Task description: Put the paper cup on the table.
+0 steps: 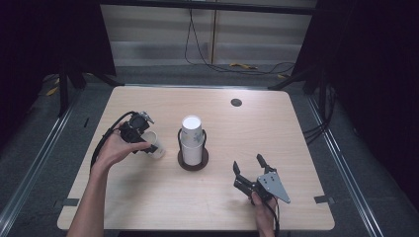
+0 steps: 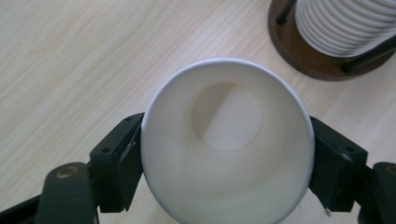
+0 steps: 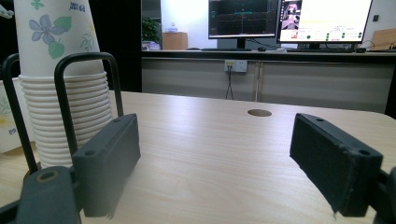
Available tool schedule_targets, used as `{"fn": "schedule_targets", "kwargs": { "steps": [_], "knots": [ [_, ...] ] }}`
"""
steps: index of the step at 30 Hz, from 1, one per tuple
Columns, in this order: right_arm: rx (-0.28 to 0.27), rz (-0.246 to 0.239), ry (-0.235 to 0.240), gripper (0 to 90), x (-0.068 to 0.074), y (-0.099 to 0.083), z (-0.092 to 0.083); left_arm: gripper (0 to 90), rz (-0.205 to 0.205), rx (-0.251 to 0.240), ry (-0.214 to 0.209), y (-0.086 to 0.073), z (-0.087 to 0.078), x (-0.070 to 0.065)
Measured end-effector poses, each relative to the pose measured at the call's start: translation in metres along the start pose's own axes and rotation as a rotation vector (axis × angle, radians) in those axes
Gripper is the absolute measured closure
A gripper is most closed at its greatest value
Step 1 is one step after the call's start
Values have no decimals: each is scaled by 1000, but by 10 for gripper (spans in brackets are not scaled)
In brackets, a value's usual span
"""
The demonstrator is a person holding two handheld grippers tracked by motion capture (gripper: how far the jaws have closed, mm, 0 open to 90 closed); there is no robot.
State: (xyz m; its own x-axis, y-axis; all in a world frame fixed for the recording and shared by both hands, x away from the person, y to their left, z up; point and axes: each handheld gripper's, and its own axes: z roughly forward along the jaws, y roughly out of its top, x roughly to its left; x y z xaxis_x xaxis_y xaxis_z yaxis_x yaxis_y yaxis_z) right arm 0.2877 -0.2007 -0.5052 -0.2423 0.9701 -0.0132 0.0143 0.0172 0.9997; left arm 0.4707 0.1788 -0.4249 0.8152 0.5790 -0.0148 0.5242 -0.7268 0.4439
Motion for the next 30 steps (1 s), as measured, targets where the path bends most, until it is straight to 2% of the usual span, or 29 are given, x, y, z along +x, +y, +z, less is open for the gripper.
{"fn": "schedule_targets", "kwargs": {
  "steps": [4, 6, 8, 11, 14, 16, 20, 23, 26, 30],
  "knots": [
    [-3, 0, -1, 154, 0, 0, 0, 220, -10, -7, 3, 1, 2, -1],
    [-2, 0, -1, 155, 0, 0, 0, 212, 10, -3, -3, 1, 4, -1],
    [-3, 0, -1, 154, 0, 0, 0, 208, -4, -26, -14, 2, 6, -3],
    [-3, 0, -1, 155, 0, 0, 0, 189, 9, -47, -29, 3, 7, -5],
    [-2, 0, 3, 155, 0, 0, 0, 182, 20, -41, 9, 4, 9, -6],
    [-2, -1, 3, 155, 0, 0, 0, 178, 27, -48, 8, 3, 8, -7],
    [-3, -1, 4, 155, 0, 0, 0, 176, 23, -112, 1, 0, 4, -8],
    [-3, -1, 4, 155, 0, 0, 0, 176, 27, -177, 25, -4, -1, -10],
    [-3, -1, 4, 155, 0, 0, 0, 170, 5, -234, 42, -7, -6, -12],
    [-3, -1, 4, 155, 0, 0, 0, 172, 7, -309, 54, -13, -11, -15]
  ]
}}
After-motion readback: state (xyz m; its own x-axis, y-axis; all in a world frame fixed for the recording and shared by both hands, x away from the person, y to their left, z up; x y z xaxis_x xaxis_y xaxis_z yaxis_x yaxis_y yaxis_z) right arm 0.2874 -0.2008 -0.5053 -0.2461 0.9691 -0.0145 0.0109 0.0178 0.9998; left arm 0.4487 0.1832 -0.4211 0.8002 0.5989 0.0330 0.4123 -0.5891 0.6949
